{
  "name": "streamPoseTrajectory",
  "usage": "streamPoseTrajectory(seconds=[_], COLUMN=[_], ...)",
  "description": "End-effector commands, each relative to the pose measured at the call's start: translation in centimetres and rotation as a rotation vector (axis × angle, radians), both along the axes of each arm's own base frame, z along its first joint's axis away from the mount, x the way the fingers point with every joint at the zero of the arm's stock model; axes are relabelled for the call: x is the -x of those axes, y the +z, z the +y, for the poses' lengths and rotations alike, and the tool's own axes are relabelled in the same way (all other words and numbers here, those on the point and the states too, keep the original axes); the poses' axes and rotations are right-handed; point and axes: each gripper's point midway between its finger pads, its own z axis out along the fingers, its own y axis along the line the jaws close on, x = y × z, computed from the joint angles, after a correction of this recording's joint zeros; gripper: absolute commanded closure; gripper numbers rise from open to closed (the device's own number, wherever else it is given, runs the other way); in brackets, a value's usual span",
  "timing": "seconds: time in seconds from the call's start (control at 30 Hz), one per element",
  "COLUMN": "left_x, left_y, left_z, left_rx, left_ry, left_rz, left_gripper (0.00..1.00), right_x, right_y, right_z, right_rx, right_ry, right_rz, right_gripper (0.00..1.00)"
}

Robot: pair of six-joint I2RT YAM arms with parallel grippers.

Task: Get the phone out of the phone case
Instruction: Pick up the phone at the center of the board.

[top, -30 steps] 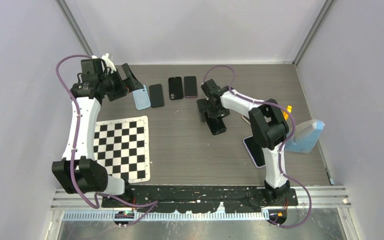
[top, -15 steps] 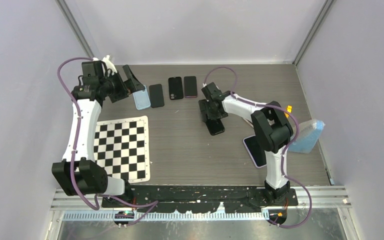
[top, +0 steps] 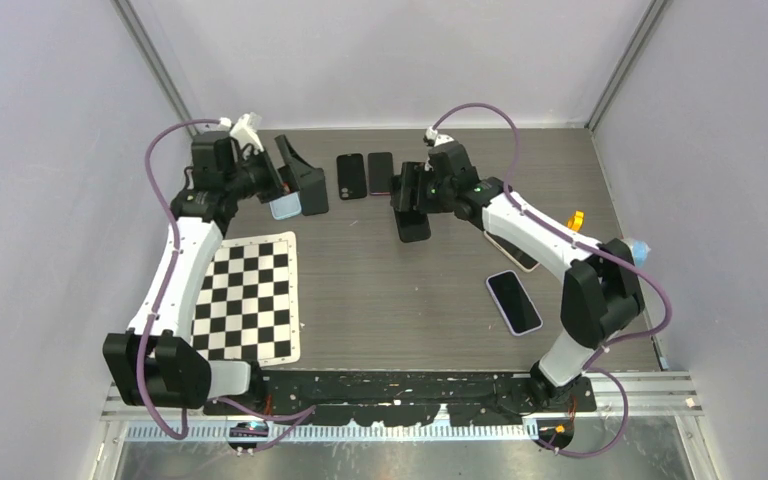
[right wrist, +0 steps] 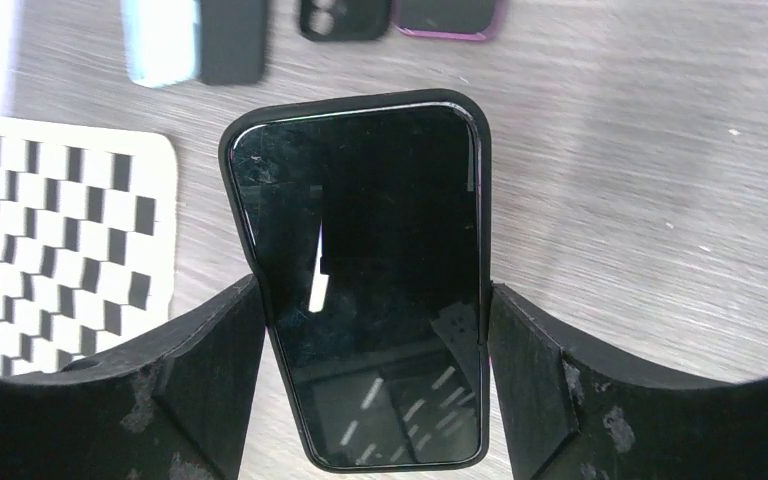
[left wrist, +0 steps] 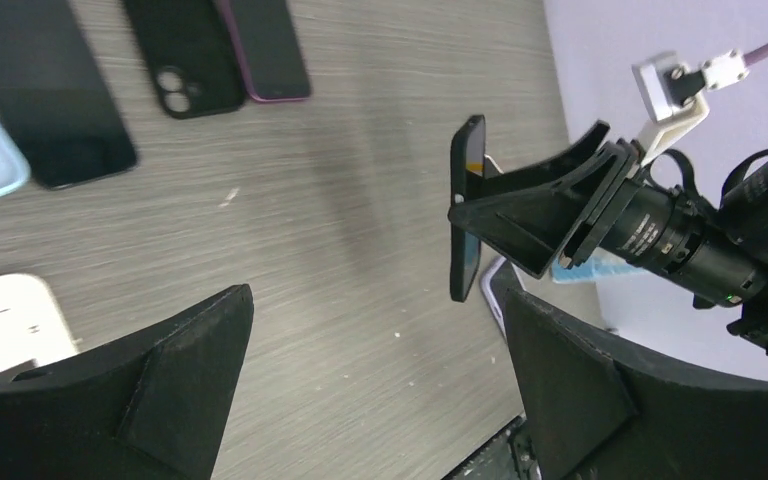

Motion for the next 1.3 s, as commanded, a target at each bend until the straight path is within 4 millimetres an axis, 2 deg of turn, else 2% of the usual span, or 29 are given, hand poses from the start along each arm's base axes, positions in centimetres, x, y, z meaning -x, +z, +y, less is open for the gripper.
streamPoseTrajectory(seconds=[0.0, 0.03, 0.07, 0.1, 0.23, 0.4, 0.6, 0.77, 0.83, 0.93, 1.13, 1.27], left_x=[-0.5, -0.6, -0.7, -0.7, -1.1, -2.0, -2.7, -3.0, -2.9, -2.7, -2.0, -1.9], left_y=[2.9, 2.9, 2.7, 2.6, 1.4, 0.3, -0.3, -0.7, -0.8, -1.3, -1.6, -1.3], left_z=[-2.9, -3.5, -4.2, -4.9, -7.0, -8.6, -10.8, -11.0, -11.0, -11.4, -11.8, -12.0], left_rx=[0.063, 0.079, 0.093, 0.099, 0.108, 0.152, 0.197, 0.218, 0.226, 0.237, 0.228, 0.226], left_ry=[-0.045, -0.051, -0.059, -0.065, -0.06, -0.053, -0.07, -0.025, -0.015, -0.022, -0.046, -0.061], left_rz=[-0.109, -0.101, -0.092, -0.091, -0.052, 0.011, 0.065, 0.086, 0.094, 0.121, 0.168, 0.17], left_gripper=[0.01, 0.01, 0.01, 0.01, 0.04, 0.11, 0.13, 0.16, 0.26, 0.41, 0.55, 0.82], right_x=[-0.1, 0.2, 0.5, 0.9, 2.0, 3.3, 4.5, 4.4, 4.2, 3.7, 3.0, 2.7], right_y=[8.8, 9.9, 10.0, 11.5, 12.8, 14.3, 14.9, 15.2, 15.7, 15.5, 15.1, 14.9], right_z=[3.5, 4.0, 4.3, 4.9, 5.8, 6.7, 7.9, 8.2, 8.3, 8.4, 8.9, 9.2], right_rx=[-0.275, -0.315, -0.343, -0.389, -0.426, -0.448, -0.421, -0.419, -0.418, -0.412, -0.414, -0.419], right_ry=[0.075, 0.102, 0.112, 0.145, 0.193, 0.265, 0.325, 0.326, 0.321, 0.31, 0.289, 0.282], right_rz=[-0.141, -0.161, -0.156, -0.187, -0.227, -0.243, -0.258, -0.259, -0.265, -0.255, -0.224, -0.203], right_gripper=[0.56, 0.56, 0.56, 0.56, 0.55, 0.55, 0.55, 0.55, 0.55, 0.55, 0.55, 0.53])
